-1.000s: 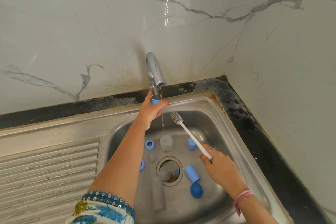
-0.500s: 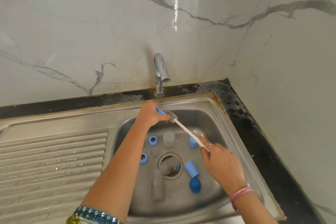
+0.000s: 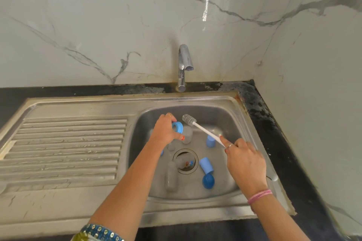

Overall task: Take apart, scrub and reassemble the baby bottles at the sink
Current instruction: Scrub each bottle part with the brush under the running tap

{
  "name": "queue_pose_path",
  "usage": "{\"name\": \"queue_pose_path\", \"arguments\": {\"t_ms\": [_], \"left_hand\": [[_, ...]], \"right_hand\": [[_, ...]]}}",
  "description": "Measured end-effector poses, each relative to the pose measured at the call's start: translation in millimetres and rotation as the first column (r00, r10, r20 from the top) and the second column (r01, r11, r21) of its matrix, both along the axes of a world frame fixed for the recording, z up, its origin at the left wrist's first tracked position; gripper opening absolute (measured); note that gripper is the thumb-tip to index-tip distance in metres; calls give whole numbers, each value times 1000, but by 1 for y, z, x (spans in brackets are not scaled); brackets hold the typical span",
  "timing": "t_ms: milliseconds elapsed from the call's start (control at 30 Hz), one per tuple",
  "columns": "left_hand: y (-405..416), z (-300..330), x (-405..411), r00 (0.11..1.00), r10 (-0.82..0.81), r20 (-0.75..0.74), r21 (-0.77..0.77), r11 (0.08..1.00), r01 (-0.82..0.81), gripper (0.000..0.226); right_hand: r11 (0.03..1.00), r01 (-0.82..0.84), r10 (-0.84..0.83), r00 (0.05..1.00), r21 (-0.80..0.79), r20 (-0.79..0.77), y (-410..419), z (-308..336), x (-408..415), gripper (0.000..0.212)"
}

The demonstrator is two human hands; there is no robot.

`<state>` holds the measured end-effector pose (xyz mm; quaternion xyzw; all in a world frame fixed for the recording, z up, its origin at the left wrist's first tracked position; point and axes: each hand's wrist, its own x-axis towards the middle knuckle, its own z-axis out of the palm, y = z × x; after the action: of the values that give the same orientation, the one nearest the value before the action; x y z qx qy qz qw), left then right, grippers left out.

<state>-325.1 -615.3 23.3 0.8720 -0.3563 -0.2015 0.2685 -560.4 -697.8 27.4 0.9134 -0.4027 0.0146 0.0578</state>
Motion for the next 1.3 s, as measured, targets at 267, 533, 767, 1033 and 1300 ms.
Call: {"name": "queue_pose_path", "arguments": {"t_ms": [267, 533, 767, 1033, 1300], "left_hand": [[31, -5, -10, 999, 30, -42, -81, 996, -34, 64], [75, 2, -3, 992, 8, -128, -170, 985, -30, 65], [140, 10, 20, 985, -27, -169, -180, 984, -4, 67], [255, 14, 79, 995, 2, -101, -176, 984, -20, 65], [350, 16, 145, 996, -25, 84, 117, 993, 15, 63]], "right_hand": [[999, -1, 1, 1000, 44, 13, 25, 8, 2, 41], [995, 8, -13, 998, 103, 55, 66, 13, 17, 46], [936, 99, -198, 942, 339, 271, 122, 5, 46, 40], [503, -143, -677, 548, 852, 492, 223, -14, 109, 29], [420, -243, -677, 558, 875, 480, 296, -12, 154, 29]]}}
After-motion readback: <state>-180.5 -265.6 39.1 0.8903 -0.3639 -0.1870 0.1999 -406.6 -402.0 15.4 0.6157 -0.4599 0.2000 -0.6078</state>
